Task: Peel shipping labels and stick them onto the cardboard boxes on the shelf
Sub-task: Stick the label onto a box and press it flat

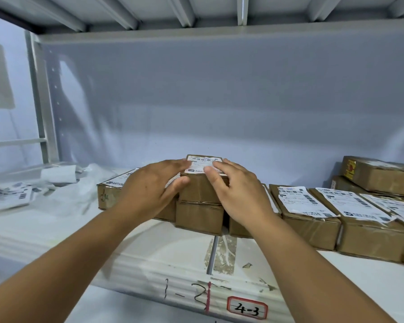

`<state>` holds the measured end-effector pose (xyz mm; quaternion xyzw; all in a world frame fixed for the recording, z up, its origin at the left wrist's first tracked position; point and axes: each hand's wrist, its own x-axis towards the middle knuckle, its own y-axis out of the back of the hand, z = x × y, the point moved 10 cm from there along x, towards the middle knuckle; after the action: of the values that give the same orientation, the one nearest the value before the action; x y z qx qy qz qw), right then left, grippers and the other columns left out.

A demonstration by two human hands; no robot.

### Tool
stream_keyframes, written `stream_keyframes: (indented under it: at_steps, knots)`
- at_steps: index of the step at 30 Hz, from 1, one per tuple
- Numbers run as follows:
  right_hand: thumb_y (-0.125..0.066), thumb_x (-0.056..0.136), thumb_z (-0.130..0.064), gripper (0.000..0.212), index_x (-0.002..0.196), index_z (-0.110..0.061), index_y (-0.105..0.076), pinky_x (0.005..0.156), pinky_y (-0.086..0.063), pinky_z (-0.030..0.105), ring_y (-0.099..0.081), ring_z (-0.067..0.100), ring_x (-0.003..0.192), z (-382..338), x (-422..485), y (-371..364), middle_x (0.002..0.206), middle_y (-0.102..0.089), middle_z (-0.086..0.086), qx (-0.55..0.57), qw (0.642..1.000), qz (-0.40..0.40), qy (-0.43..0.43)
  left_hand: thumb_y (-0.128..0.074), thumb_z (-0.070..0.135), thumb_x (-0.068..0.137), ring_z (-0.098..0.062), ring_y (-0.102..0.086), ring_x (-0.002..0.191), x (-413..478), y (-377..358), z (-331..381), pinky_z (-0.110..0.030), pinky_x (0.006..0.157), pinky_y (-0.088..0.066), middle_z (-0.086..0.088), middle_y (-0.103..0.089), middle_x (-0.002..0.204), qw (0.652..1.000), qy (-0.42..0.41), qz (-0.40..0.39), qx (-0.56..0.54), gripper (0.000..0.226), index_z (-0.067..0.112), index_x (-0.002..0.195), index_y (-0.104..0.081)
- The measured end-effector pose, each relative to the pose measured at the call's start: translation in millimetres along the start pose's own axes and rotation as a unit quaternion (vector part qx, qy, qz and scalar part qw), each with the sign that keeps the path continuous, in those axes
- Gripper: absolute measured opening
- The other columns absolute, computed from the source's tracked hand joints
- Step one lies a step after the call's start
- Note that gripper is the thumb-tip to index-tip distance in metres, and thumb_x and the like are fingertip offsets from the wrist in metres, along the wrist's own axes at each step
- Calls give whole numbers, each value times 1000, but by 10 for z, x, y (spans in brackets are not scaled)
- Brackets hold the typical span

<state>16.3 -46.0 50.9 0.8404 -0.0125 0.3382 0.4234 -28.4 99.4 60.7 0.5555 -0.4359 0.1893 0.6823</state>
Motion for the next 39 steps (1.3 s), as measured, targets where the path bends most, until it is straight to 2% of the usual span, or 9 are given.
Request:
stream_keyframes:
  at_steps: [2,5,10,17,22,26,29,35,39]
  knots:
    - [-35,82,-73,71,141,-34,-41,110,-25,32,-25,9,140,-16,-26,1,153,-28,-14,-37,999,-19,-4,-21,59,94,-26,-64,100,-144,120,-219,-36,85,-47,-4,-68,114,995,26,45,80,65,18,122,-62]
    - [-47,75,-75,74,139,-39,-40,111,-24,29,-26,7,139,-63,-43,20,153,-28,-16,-49,999,-20,7,-34,48,93,-35,-58,105,-352,261,-743,-44,92,-41,-10,-65,117,966,206,88,127,51,15,120,-62]
    - [-50,78,-69,66,135,-36,-48,109,-25,24,-31,5,136,-126,-60,68,148,-38,-15,-52,998,2,19,-40,44,93,-40,-48,114,-643,-60,-1321,-44,95,-40,-10,-51,131,902,431,5,12,38,23,115,-62]
    - [-42,84,-65,66,134,-23,-51,102,-36,29,-47,16,126,-251,-38,129,138,-53,-3,-102,994,40,13,-45,31,92,-36,-47,117,-666,-99,-1357,-37,100,-36,-11,-47,131,901,427,24,-69,30,21,114,-64]
    - [-38,89,-62,59,119,-17,-59,78,-43,32,-60,26,101,-308,50,250,108,-67,6,-138,985,99,6,-45,29,92,-38,-43,118,-653,-62,-1304,-40,97,-34,-11,-49,130,904,426,26,-21,32,19,116,-64]
    - [-41,92,-57,52,89,-10,-63,62,-37,31,-58,30,79,-228,120,457,77,-64,10,-44,982,181,-21,-26,50,91,-27,-46,120,-431,23,-955,-44,103,-28,2,-58,126,960,275,35,25,49,28,113,-64]
    - [-43,93,-55,47,74,-14,-54,56,-26,29,-49,24,68,-232,199,421,62,-50,1,16,982,181,-46,-23,59,94,-13,-43,126,-383,-198,-751,-49,111,-4,16,-56,127,977,202,-62,14,46,40,118,-58]
    - [-41,90,-60,54,95,-12,-66,64,-42,32,-61,29,80,-577,296,148,81,-67,9,-41,987,157,1,-21,63,86,-5,-44,122,-391,-237,-779,-34,100,-5,20,-60,120,977,200,-67,-22,52,42,110,-62]
    - [-38,90,-63,59,109,-13,-61,74,-46,34,-62,30,92,-989,418,-112,96,-68,9,-141,982,110,51,-32,34,94,-29,-57,105,-396,84,-909,-37,92,-29,-5,-68,105,962,254,74,-62,36,20,111,-61]
